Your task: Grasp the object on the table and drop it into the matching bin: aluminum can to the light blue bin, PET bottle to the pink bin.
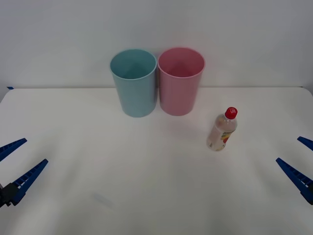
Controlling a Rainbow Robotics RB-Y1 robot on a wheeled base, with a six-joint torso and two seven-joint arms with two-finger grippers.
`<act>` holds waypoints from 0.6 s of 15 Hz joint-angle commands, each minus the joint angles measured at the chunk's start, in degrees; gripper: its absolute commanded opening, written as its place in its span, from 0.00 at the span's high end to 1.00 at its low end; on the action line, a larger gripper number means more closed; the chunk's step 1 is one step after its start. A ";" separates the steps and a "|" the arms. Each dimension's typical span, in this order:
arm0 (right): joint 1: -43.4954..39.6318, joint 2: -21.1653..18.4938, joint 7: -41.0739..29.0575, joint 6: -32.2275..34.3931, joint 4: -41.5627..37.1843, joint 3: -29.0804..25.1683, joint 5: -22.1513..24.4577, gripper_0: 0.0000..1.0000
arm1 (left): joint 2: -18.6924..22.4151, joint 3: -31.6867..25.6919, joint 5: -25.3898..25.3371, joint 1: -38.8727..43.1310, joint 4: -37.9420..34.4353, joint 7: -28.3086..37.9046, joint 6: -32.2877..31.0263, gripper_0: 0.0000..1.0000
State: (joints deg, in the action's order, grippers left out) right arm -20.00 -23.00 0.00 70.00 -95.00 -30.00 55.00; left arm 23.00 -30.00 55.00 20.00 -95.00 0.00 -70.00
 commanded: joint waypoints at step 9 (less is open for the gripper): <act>-0.57 -0.29 1.06 -2.68 -0.62 1.44 0.28 0.00 | 0.00 0.00 0.00 0.00 0.00 0.00 0.00 0.00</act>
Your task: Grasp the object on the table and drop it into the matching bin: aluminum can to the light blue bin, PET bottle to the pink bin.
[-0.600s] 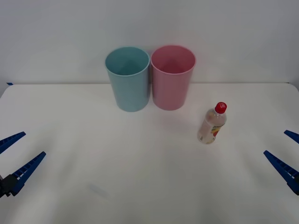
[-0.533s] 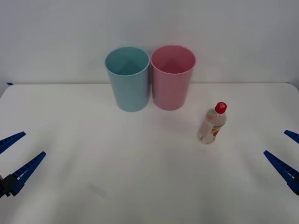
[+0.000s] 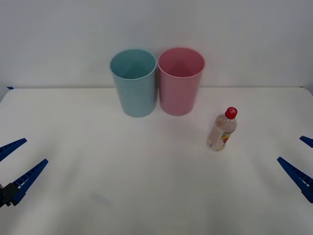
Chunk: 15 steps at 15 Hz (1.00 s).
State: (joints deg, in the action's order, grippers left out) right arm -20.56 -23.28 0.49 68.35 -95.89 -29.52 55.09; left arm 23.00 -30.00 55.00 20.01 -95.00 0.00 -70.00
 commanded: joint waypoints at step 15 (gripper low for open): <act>-0.62 0.07 12.87 -16.40 0.52 13.52 2.57 0.00 | 0.00 0.00 0.00 -0.01 0.00 0.00 0.00 0.00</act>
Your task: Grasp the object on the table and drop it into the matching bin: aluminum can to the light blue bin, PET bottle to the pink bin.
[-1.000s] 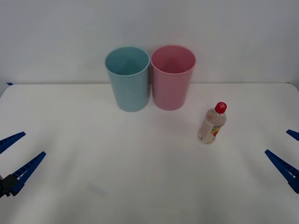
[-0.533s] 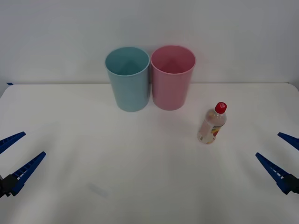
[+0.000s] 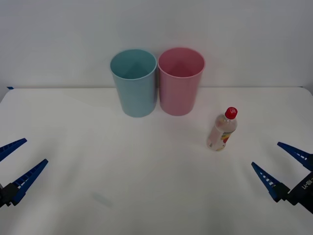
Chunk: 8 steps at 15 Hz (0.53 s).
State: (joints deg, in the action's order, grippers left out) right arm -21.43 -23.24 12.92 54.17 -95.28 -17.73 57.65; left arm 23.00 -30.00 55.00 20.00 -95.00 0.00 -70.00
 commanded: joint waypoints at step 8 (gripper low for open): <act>2.62 0.30 3.43 -11.81 0.01 9.64 0.54 0.00 | 0.00 0.00 0.00 0.00 0.00 0.00 0.00 0.00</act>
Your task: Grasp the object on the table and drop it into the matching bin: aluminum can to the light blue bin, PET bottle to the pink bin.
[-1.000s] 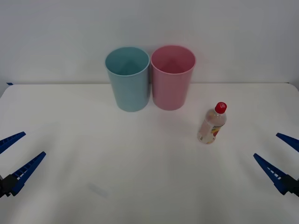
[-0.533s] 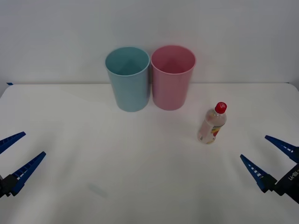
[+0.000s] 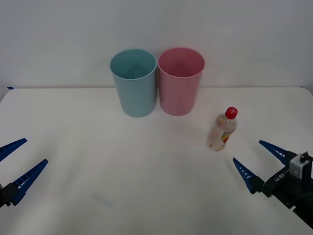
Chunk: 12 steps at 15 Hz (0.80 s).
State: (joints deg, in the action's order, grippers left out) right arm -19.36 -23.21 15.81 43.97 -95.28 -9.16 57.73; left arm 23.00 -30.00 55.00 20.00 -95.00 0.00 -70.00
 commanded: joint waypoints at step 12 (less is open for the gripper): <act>15.06 4.49 4.32 -0.46 16.00 2.66 4.68 0.00 | 0.00 0.00 0.00 0.00 0.00 0.00 0.00 0.00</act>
State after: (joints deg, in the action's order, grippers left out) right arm -5.04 -18.84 19.92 43.48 -80.02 -6.64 62.40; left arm 23.00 -30.00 55.00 20.00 -95.00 0.00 -70.00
